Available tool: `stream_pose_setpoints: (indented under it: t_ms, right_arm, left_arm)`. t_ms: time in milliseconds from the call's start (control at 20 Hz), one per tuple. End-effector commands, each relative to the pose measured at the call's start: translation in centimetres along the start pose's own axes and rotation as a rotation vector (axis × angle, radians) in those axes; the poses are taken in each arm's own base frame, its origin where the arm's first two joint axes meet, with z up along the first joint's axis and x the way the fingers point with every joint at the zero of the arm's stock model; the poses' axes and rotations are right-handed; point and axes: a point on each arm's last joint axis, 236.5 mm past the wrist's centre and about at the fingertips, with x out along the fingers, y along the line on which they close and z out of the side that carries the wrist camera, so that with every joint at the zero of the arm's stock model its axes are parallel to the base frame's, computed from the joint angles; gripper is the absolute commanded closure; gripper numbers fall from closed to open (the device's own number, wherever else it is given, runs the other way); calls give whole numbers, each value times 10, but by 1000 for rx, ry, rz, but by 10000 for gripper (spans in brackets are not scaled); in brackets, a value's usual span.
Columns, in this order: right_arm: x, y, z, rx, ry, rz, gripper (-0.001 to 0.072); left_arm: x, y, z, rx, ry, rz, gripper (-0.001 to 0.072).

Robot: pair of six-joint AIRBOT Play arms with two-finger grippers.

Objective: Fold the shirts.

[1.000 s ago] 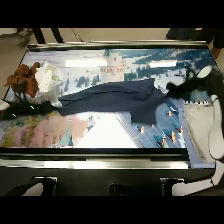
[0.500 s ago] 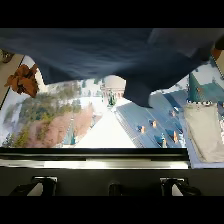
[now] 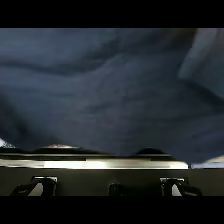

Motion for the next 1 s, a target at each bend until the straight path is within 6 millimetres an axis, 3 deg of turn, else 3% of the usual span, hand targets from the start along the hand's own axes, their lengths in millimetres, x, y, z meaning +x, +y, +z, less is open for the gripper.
stream_pose_setpoints:
  t_ms: [0,150,250,300,400,500,600,750,850,950]
  right_arm:
    - [48,-18,-117,33,443,-30,671]
    - [96,-24,-266,113,941,10,672]
    - [123,-26,-362,166,1177,26,672]
    - [131,-23,-408,177,1273,24,672]
    - [151,-14,-493,226,1401,10,673]
    - [186,-9,-553,301,1379,-16,672]
    - [222,-2,-575,445,1276,-34,671]
    - [264,-13,-570,495,1092,-81,671]
    - [270,-14,-563,484,1064,-79,670]
    - [253,-14,-559,409,1135,-56,670]
  left_arm:
    - [48,32,-107,-83,314,24,685]
    - [92,68,-269,-238,682,45,684]
    - [100,84,-381,-329,911,58,684]
    - [101,90,-427,-356,994,63,685]
    - [108,104,-502,-423,1108,95,684]
    - [120,112,-549,-487,1157,109,684]
    - [141,112,-574,-570,1142,106,685]
    - [171,113,-586,-655,1080,101,684]
    - [180,114,-586,-665,1061,101,684]
    - [178,111,-578,-623,1071,56,684]
